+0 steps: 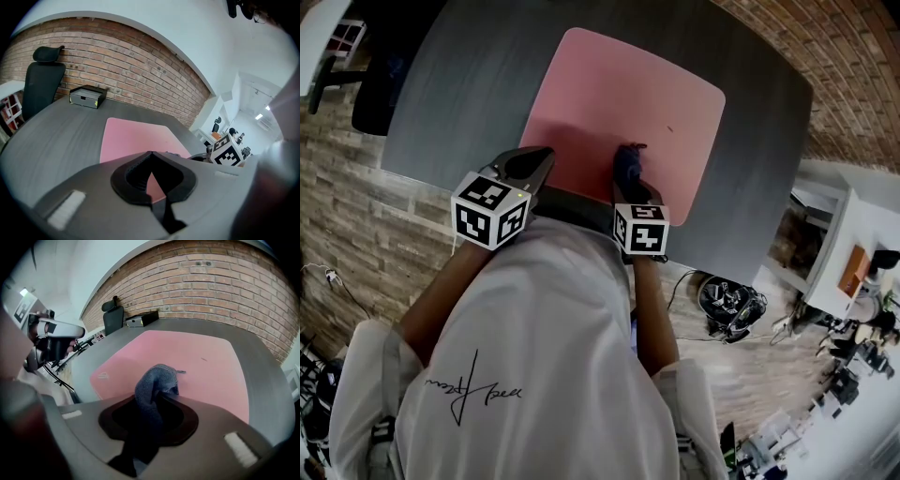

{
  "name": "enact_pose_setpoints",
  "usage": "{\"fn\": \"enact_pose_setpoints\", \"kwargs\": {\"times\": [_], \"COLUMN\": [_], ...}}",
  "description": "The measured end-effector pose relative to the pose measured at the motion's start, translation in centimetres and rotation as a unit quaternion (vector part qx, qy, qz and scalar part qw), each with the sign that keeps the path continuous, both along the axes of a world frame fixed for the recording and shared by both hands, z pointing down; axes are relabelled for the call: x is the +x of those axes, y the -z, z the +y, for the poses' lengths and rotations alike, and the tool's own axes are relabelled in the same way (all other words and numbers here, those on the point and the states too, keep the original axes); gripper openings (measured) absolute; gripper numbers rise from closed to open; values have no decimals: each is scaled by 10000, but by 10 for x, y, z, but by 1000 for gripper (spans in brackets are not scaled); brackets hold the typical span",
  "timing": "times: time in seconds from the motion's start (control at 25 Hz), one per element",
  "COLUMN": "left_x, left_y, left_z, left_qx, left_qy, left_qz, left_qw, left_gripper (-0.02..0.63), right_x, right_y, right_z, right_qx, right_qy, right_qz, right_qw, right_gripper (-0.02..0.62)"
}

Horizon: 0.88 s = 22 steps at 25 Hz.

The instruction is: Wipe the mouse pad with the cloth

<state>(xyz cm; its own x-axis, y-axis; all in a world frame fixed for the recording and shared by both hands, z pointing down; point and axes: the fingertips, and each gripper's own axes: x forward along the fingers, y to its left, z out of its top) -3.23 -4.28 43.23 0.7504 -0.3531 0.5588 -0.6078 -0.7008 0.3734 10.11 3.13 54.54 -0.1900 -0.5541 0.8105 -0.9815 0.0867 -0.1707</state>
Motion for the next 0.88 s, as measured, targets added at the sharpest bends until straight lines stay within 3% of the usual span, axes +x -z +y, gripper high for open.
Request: {"fn": "enact_pose_setpoints", "kwargs": {"times": [0.88], "left_x": [-13], "left_y": [-6], "left_z": [0], "left_qx": [-97], "left_qy": [246], "left_qz": [-61], "left_qw": [9996], "left_gripper": [12], "right_x": [-33], "right_y": [-14], "right_z": [-18], "right_qx": [-147], "right_qy": [601], "right_qz": [-272], "right_qw": [9977], "right_gripper": [97]}}
